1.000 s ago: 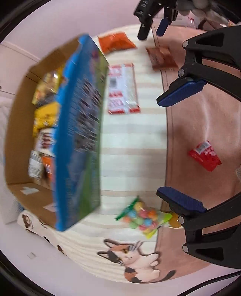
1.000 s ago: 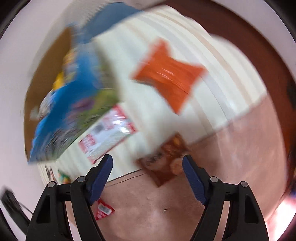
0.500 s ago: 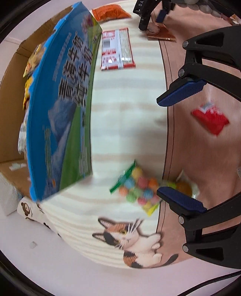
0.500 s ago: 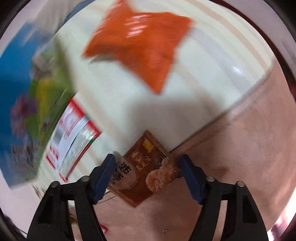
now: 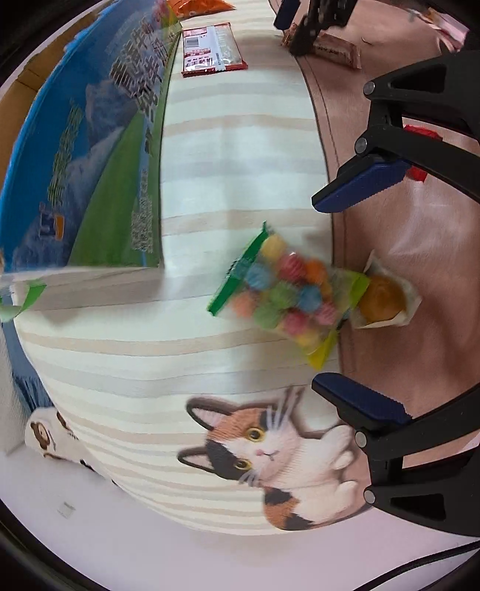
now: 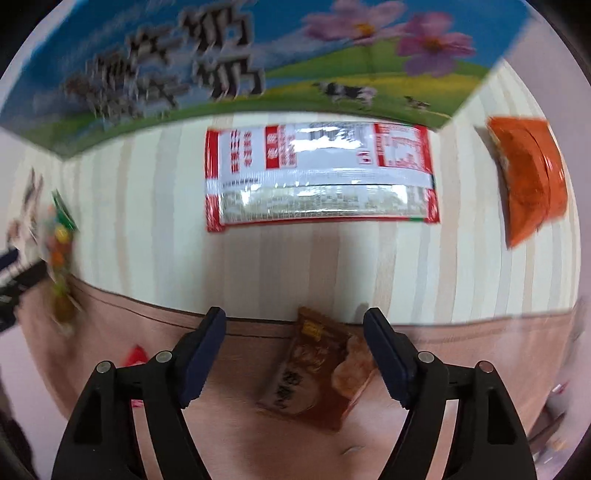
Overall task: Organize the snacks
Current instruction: 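Withdraw both tools from the box toward the remaining snacks, then grasp the candy-ball bag with left tool while right tool grasps brown pastry pack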
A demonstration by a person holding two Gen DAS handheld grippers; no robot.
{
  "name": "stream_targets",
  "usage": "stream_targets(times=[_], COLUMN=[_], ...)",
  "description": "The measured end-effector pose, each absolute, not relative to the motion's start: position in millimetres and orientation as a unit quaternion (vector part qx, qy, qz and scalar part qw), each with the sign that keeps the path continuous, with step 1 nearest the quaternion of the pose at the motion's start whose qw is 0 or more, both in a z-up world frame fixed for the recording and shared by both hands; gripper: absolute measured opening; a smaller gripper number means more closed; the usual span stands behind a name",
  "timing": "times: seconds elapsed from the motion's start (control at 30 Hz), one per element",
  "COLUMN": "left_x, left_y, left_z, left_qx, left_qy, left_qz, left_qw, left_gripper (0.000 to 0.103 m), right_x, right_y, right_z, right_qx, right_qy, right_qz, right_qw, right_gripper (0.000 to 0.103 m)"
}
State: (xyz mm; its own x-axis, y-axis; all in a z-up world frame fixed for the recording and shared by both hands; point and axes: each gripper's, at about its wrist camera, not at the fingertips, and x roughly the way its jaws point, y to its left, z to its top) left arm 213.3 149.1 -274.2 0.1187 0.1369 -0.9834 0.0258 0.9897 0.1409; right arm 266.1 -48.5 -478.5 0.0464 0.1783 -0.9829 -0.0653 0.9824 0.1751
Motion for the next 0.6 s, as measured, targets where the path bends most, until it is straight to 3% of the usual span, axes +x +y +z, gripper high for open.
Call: stream_targets(times=[0.23,0.47,0.6], left_x=[239.2,249.0,254.1], left_y=[147.4,145.8,149.2], left_z=[-306.1,-337.9,-345.1], left_qx=[0.118,0.130,0.114], left_qy=[0.689,0.704,0.702], left_qz=[-0.023,-0.046,-0.046], left_qw=[0.714,0.696,0.701], left_gripper=[0.089,0.088,0.081], right_x=[265.4,236.6,231.9], right_y=[-80.5,-128.7,-138.8], right_z=[-463.5,-483.4,-494.6], right_qx=[0.095,0.144,0.163], right_qy=[0.688,0.709,0.719], right_qz=[0.067,0.046,0.037], right_qw=[0.717,0.689,0.675], right_gripper=[0.082,0.082,0.083])
